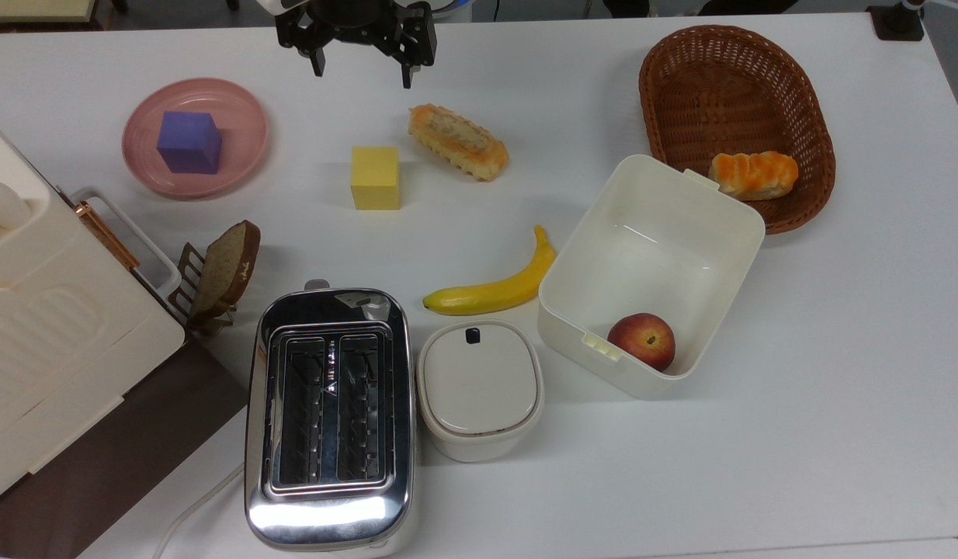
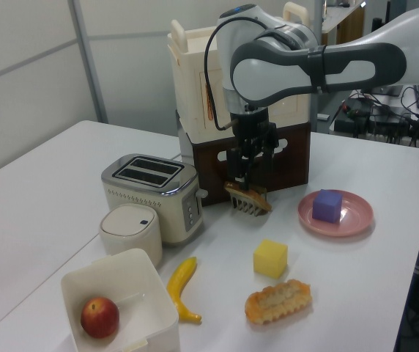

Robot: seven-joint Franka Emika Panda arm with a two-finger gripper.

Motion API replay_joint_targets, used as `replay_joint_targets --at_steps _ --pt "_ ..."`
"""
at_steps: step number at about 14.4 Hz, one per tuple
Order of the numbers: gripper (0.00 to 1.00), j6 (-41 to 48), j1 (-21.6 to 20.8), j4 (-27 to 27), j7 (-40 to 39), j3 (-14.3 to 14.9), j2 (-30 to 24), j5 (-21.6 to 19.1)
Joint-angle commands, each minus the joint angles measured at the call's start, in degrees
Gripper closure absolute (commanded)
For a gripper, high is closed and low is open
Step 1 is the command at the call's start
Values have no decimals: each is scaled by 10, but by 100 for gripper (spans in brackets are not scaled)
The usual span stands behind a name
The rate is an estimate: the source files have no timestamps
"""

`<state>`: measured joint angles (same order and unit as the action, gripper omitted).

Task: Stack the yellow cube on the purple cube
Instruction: 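Move the open gripper down over the yellow cube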

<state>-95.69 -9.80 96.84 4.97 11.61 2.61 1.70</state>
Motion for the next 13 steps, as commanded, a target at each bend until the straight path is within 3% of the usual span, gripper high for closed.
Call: replay_joint_targets --at_steps 1,4,9,13 --pt "0 16 0 22 1 1 -3 -9" --pt "0 3 3 46 -28 2 1 -8" --pt "0 -90 8 125 -68 6 6 -5" --pt "0 -113 15 142 -105 6 29 4"
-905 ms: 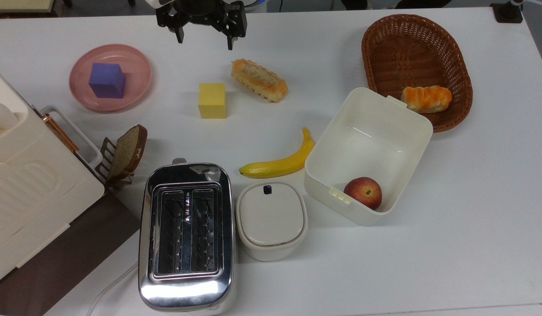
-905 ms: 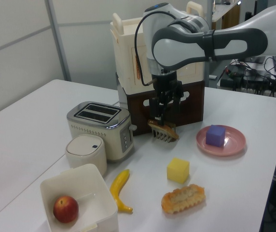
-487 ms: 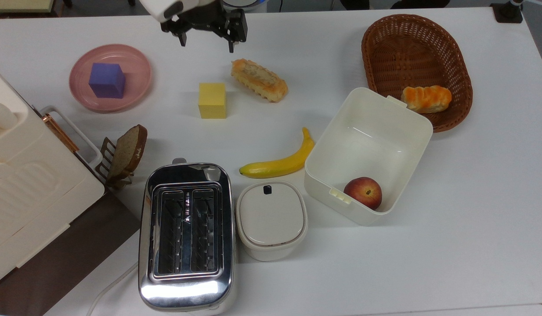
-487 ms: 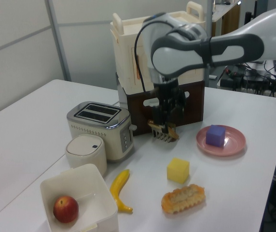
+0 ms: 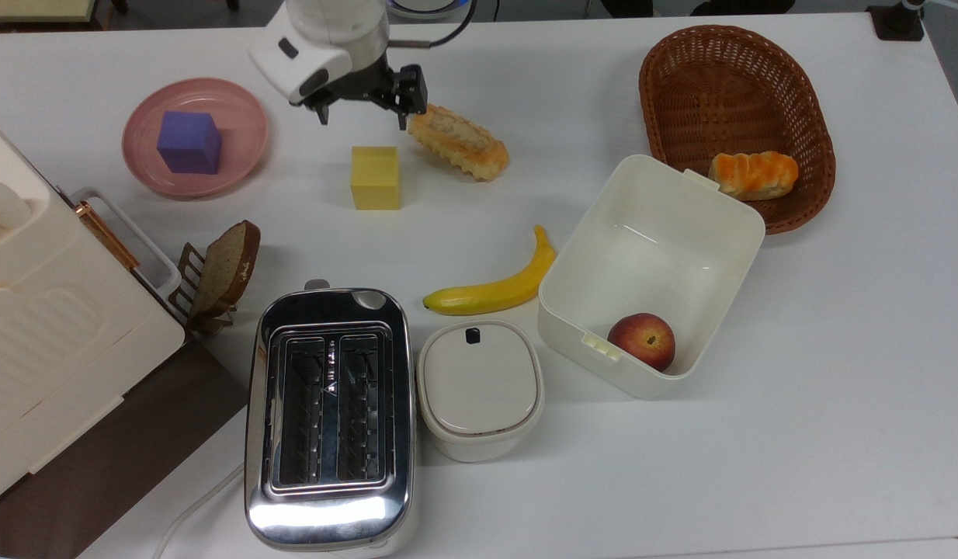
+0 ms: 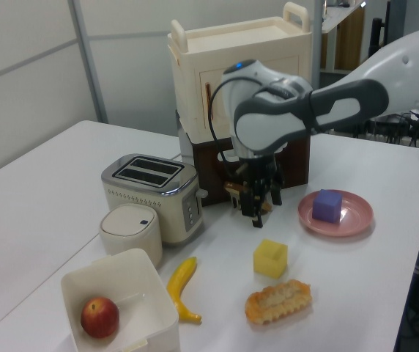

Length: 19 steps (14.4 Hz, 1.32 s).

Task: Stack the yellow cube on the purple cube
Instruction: 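Move the open gripper down over the yellow cube, then close the gripper on the yellow cube and lift it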

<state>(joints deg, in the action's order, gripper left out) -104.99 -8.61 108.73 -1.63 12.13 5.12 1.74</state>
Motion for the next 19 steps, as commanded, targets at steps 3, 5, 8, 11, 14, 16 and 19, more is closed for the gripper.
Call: replay_joint_targets --at_steps 3,5,8,11,14,16,19 --pt "0 -68 4 62 -43 1 16 4" --pt "0 -91 1 72 -43 1 32 5" --pt "0 -94 0 72 -43 1 54 7" --pt "4 -112 -3 72 -39 -1 67 8" --pt "64 -116 -4 68 -36 -3 72 7" --pt "100 -82 -3 53 -39 -4 45 4" --pt "100 36 7 -52 -69 10 27 -21"
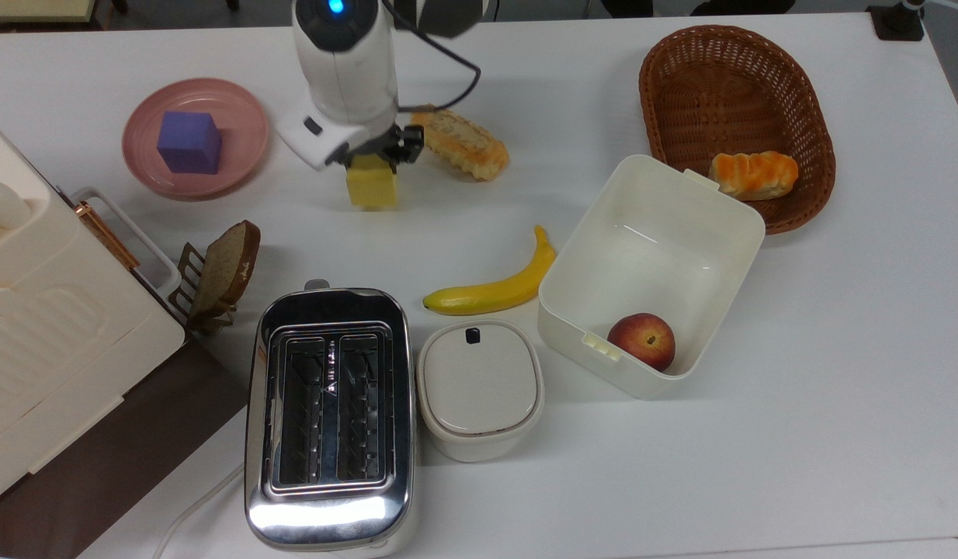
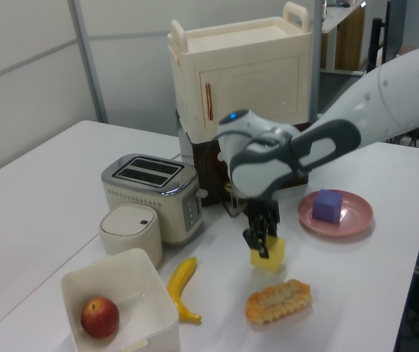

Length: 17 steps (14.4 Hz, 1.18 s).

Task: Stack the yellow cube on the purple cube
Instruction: 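Close the gripper on the yellow cube and lift it, then carry the yellow cube over the purple cube on the pink plate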

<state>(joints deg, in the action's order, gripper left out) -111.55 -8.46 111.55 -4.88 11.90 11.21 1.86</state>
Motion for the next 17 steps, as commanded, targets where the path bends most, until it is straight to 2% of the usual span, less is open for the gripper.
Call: replay_joint_targets --at_steps 1,3,6,10,12,17 --pt "99 125 12 -108 -48 24 -33 -36" --pt "97 129 17 -121 -72 51 -33 -38" --pt "97 127 34 -120 -142 129 -28 -34" --pt "97 120 39 -111 -219 200 -16 -34" --pt "97 108 48 -104 -246 209 -9 -34" --pt "94 52 62 -71 -250 211 14 -34"
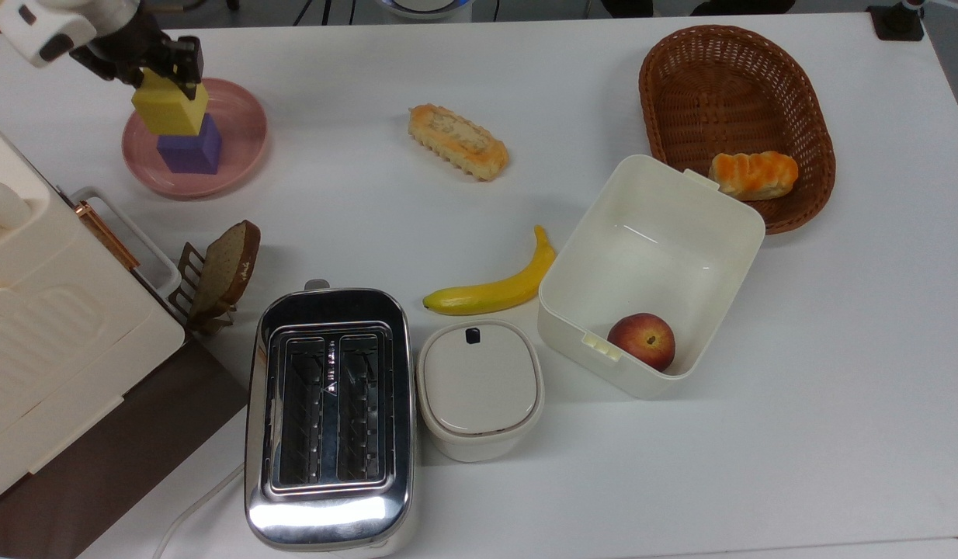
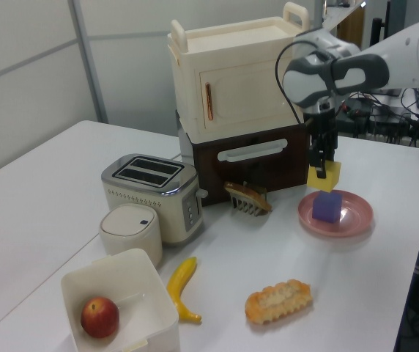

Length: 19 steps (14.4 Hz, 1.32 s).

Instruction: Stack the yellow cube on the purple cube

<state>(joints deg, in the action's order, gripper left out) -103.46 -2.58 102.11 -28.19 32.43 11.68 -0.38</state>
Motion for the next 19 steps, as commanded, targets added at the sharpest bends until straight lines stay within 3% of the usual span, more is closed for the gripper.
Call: replay_joint_targets --at_steps 1,4,5,6,7,12,15,19 --pt "94 -32 6 23 -17 6 14 -12" --pt "89 -32 15 24 -31 6 17 -12" --pt "71 -32 17 24 -33 6 19 -12" --pt "31 -32 18 24 -35 6 23 -12" --pt "0 -32 21 24 -35 6 23 -13" --pt "0 -19 14 13 -28 8 -7 -18" --pt "0 12 -12 -1 44 -10 -53 -19" --pt "0 90 -10 -42 116 -110 -89 -16"
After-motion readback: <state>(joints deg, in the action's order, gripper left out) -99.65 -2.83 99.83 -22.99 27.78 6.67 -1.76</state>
